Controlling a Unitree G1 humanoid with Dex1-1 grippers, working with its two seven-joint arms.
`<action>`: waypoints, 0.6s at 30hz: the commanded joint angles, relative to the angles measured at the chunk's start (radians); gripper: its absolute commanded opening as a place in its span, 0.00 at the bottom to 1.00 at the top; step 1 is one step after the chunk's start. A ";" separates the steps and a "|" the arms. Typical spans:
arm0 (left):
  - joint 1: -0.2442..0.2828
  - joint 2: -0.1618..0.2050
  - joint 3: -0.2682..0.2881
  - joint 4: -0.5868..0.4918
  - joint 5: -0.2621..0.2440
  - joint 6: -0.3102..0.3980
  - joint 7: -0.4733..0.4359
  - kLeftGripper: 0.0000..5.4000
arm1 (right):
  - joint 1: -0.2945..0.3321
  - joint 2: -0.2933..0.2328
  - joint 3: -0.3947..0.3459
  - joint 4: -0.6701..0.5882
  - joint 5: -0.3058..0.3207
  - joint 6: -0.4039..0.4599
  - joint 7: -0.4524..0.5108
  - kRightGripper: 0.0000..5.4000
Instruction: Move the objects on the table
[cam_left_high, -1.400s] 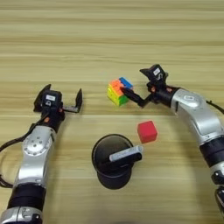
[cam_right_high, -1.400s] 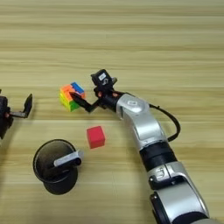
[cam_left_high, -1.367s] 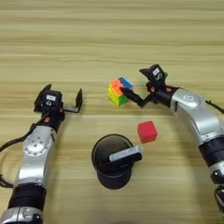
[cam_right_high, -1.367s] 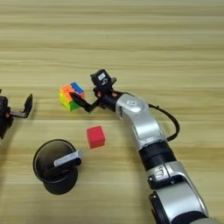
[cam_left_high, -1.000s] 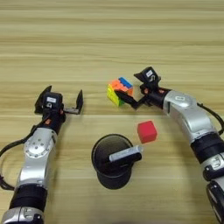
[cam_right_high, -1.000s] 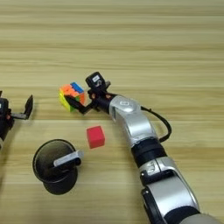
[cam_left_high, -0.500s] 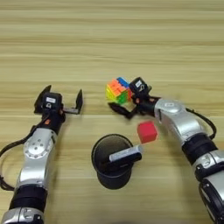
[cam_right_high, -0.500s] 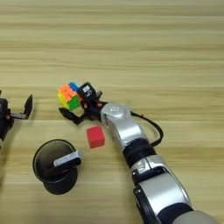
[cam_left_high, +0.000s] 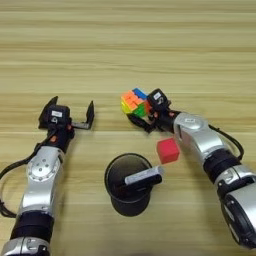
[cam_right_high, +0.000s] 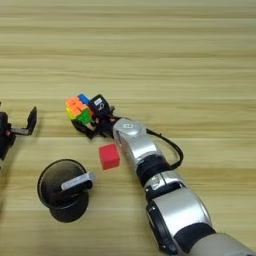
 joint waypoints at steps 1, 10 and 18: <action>0.006 0.004 -0.011 -0.006 0.007 -0.010 -0.007 1.00 | -0.031 0.007 -0.008 0.020 -0.009 -0.019 -0.002 0.66; 0.010 0.007 -0.019 -0.012 0.001 -0.014 -0.023 1.00 | -0.024 0.007 -0.014 0.002 -0.006 -0.029 0.012 0.61; 0.013 -0.004 -0.014 -0.020 -0.011 -0.046 -0.022 1.00 | 0.007 -0.016 -0.027 -0.088 0.009 -0.020 0.041 0.61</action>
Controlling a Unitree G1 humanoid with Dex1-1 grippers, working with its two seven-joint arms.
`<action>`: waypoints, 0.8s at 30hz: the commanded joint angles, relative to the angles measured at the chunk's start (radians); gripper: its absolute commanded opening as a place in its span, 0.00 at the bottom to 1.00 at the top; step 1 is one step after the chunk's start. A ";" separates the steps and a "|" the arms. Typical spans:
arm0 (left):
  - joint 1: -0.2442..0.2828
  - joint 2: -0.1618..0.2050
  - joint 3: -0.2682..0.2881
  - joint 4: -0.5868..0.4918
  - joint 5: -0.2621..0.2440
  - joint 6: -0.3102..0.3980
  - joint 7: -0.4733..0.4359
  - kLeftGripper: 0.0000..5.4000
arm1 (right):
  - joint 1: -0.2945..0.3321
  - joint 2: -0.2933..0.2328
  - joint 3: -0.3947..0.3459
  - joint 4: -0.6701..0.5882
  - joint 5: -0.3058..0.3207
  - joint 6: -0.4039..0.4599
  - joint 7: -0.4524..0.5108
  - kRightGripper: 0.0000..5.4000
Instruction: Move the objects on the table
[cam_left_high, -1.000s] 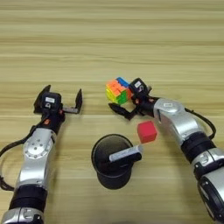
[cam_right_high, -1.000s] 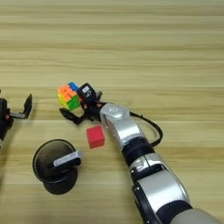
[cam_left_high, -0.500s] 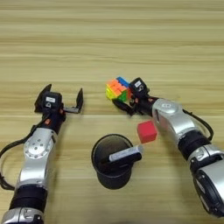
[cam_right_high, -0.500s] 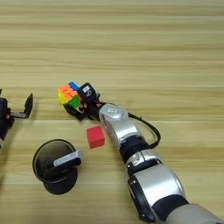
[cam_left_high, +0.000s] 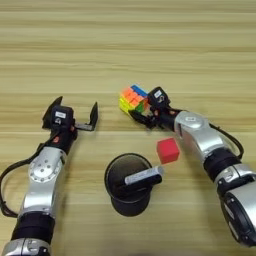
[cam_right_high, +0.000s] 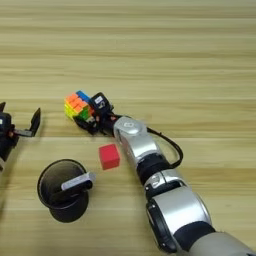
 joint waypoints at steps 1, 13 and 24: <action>0.008 -0.006 0.002 -0.014 -0.007 -0.030 0.000 1.00 | 0.020 -0.019 -0.015 -0.080 0.016 0.004 0.020 0.61; 0.015 -0.007 -0.014 -0.019 0.000 -0.037 -0.007 1.00 | 0.150 -0.105 -0.017 -0.438 0.053 0.110 0.097 0.61; -0.008 0.000 -0.015 0.004 -0.002 -0.042 -0.012 1.00 | 0.280 -0.248 -0.012 -0.729 0.123 0.205 0.236 0.61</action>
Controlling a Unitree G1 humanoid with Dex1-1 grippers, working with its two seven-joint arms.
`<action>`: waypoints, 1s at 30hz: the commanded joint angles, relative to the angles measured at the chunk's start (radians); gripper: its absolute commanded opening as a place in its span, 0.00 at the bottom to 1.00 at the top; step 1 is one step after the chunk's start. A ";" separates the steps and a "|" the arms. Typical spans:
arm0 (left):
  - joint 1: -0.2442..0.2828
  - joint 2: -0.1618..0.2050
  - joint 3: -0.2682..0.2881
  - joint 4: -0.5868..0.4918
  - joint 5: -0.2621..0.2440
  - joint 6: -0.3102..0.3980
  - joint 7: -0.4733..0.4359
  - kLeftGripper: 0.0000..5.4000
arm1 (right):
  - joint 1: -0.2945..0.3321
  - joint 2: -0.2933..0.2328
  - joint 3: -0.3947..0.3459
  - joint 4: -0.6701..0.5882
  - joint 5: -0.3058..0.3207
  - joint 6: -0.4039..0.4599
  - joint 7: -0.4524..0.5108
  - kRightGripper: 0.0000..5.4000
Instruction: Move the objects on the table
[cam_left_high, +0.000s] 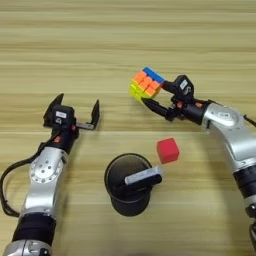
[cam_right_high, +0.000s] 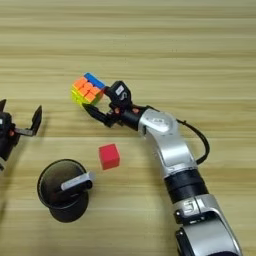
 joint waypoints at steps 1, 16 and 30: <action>-0.016 0.005 -0.003 0.017 0.003 -0.007 -0.009 1.00 | 0.037 -0.060 -0.008 -0.069 0.037 0.024 0.052 0.61; -0.027 0.019 0.001 0.026 0.000 -0.011 -0.026 1.00 | 0.191 -0.278 -0.140 -0.237 0.192 -0.020 0.224 0.61; -0.033 0.029 0.012 0.016 -0.008 -0.009 -0.048 1.00 | 0.341 -0.434 -0.153 -0.121 0.160 -0.111 0.364 0.61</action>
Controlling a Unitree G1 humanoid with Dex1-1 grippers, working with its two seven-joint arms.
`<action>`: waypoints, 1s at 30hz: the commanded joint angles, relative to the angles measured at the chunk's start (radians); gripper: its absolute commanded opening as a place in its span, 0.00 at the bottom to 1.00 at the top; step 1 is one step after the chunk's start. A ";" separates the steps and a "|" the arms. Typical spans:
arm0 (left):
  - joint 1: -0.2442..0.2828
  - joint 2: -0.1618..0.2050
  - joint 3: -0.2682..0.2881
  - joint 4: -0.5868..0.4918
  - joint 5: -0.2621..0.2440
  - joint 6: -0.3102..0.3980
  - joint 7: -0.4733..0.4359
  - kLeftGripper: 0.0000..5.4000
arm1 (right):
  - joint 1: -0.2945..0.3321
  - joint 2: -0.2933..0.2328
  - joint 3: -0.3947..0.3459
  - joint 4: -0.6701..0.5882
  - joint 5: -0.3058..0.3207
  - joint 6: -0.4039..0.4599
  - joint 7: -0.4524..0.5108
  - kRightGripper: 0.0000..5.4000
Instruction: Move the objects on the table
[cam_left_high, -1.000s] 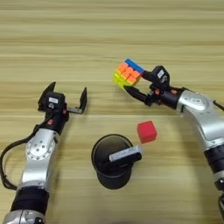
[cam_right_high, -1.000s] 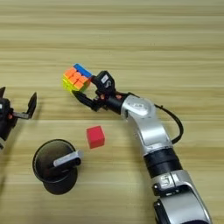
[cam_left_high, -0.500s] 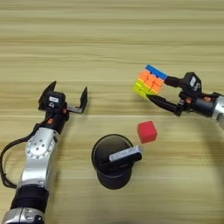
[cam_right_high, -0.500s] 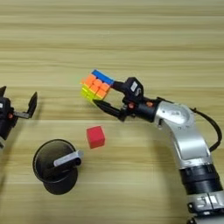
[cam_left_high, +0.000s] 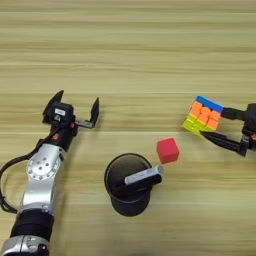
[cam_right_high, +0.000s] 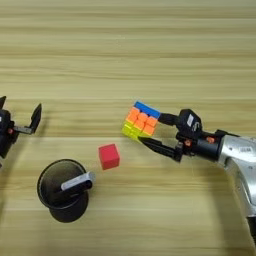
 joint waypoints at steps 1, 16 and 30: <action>-0.009 0.012 0.001 -0.005 -0.006 0.002 -0.009 1.00 | 0.021 -0.044 0.024 0.073 -0.053 -0.048 0.023 0.61; -0.009 0.008 0.005 -0.011 -0.013 0.009 -0.013 1.00 | 0.028 -0.059 0.089 0.220 -0.174 -0.139 -0.001 0.73; -0.017 0.012 0.008 -0.008 -0.006 0.007 -0.008 1.00 | 0.011 -0.077 0.042 0.112 -0.137 -0.131 -0.033 1.00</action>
